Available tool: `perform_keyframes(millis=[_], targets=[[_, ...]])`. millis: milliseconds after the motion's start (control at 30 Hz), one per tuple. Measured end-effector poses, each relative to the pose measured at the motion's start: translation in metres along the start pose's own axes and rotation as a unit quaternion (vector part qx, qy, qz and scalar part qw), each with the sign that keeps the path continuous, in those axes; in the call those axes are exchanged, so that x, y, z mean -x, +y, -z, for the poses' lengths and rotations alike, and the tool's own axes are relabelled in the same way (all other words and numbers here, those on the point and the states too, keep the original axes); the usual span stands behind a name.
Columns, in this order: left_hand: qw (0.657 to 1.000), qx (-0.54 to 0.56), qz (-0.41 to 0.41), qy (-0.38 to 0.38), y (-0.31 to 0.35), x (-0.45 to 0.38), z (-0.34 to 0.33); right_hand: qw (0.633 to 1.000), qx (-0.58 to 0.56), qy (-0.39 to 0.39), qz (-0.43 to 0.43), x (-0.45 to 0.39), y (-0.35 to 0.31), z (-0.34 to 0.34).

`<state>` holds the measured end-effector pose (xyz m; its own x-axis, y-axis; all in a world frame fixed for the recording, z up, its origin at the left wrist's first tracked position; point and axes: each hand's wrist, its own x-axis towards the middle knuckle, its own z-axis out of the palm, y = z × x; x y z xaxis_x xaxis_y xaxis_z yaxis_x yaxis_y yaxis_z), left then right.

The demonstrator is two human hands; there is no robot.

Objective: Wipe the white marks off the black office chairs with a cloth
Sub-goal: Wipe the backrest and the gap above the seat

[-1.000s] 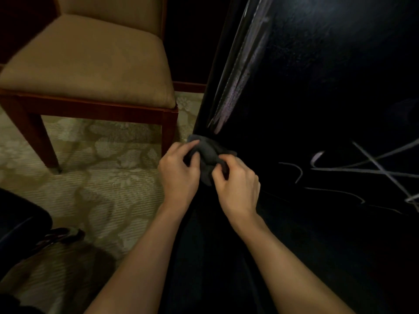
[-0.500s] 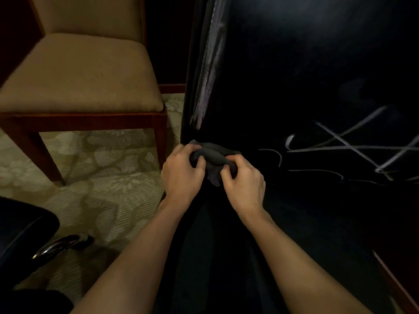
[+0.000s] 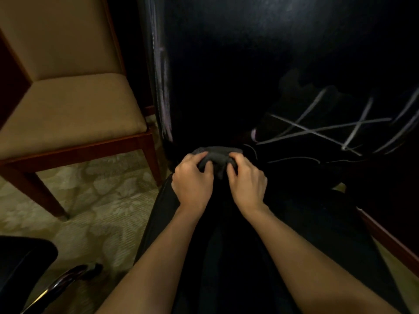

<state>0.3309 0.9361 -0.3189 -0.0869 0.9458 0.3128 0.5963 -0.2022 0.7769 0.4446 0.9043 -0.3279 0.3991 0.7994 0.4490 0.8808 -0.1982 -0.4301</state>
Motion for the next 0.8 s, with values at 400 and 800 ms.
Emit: perform_keyframes(millis=[400,800], targets=[[0.98,0.094,-0.152,0.082,0.011,0.0,0.02,0.982,-0.154,0.084,0.069,0.002,-0.009,0.04],[0.993,-0.1,-0.026,-0.057,0.01,0.016,-0.001,1.0,-0.013,-0.01,0.0,-0.002,0.025,0.019]])
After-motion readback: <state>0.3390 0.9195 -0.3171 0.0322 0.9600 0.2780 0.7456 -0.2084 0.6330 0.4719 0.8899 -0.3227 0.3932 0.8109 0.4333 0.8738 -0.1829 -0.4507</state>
